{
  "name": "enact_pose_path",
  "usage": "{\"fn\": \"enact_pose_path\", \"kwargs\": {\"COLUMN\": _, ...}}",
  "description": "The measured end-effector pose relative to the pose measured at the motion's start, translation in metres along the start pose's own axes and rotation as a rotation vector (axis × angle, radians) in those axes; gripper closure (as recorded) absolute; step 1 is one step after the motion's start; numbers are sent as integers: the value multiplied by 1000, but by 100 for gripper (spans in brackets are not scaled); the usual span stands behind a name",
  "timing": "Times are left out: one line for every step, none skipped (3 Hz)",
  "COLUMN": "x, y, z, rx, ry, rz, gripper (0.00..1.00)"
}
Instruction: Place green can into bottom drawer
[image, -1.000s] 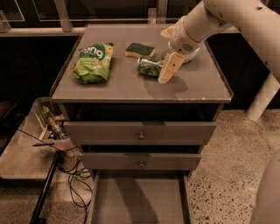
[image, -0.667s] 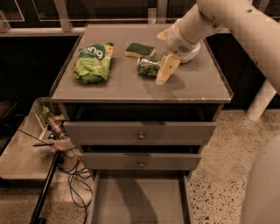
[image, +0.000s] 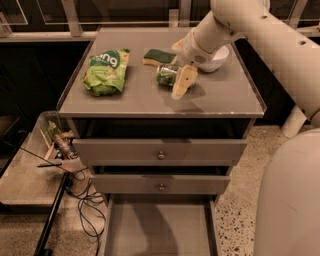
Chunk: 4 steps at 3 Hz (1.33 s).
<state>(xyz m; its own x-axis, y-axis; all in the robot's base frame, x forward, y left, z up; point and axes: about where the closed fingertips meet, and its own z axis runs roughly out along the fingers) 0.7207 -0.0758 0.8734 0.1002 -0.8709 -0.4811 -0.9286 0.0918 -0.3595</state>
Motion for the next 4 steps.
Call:
{"fn": "enact_pose_path", "kwargs": {"x": 2, "y": -1, "z": 15, "rx": -26, "ry": 7, "rz": 9, "gripper": 0}}
{"fn": "enact_pose_path", "kwargs": {"x": 9, "y": 2, "z": 27, "rx": -53, "ry": 14, "rz": 27, "gripper": 0}}
{"fn": "enact_pose_path", "kwargs": {"x": 9, "y": 2, "z": 27, "rx": -53, "ry": 14, "rz": 27, "gripper": 18}}
{"fn": "enact_pose_path", "kwargs": {"x": 9, "y": 2, "z": 27, "rx": -53, "ry": 14, "rz": 27, "gripper": 41}}
